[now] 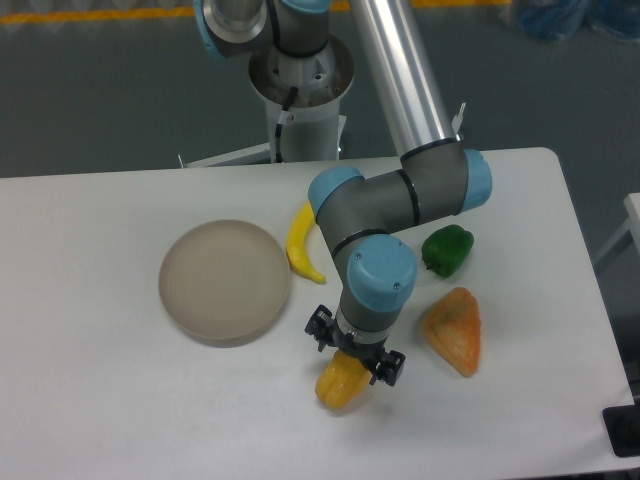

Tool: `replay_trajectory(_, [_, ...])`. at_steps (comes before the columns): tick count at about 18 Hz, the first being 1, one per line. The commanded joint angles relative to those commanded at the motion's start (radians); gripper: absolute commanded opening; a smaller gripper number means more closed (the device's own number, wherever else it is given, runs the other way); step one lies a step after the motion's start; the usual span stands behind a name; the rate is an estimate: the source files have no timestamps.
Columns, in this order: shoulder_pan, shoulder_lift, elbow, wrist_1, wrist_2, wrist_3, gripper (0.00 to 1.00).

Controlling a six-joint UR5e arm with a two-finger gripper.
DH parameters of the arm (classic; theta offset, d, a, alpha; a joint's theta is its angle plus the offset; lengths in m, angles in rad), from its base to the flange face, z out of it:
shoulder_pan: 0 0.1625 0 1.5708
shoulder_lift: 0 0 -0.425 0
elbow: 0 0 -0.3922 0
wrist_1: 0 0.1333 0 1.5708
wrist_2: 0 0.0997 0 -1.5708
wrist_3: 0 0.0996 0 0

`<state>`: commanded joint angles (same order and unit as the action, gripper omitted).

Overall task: Pick up the yellow pepper from the table
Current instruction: 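Lower the open gripper over the yellow bell pepper, then close the gripper on the yellow bell pepper, then lift the yellow pepper and carry it toward the orange piece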

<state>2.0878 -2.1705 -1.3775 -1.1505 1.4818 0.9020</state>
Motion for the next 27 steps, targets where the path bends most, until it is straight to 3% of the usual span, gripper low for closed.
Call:
replay_trajectory(3, [-0.003, -0.015, 0.0, 0.012, -0.002, 0.011, 1.0])
replay_trajectory(4, [-0.003, -0.018, 0.002, 0.015, 0.0, 0.011, 0.92])
replay_trajectory(5, [-0.003, -0.018, 0.002, 0.024, 0.0, 0.011, 0.7])
replay_trajectory(7, [-0.003, -0.018, 0.002, 0.025, 0.009, 0.011, 0.36])
replay_trajectory(9, [-0.003, -0.014, 0.005, 0.026, 0.028, 0.005, 0.14])
replay_trajectory(12, [-0.002, 0.024, 0.006, 0.026, 0.028, 0.003, 0.11])
replay_trajectory(14, [0.011, 0.081, -0.003, 0.014, 0.029, 0.0, 0.12])
replay_trajectory(16, [0.057, 0.144, -0.04, 0.003, 0.028, 0.015, 0.12])
replay_trajectory(18, [0.092, 0.167, -0.044, -0.027, 0.026, 0.043, 0.12])
replay_trajectory(21, [0.161, 0.222, -0.04, -0.145, 0.026, 0.234, 0.12])
replay_trajectory(27, [0.262, 0.276, -0.043, -0.248, 0.032, 0.518, 0.14])
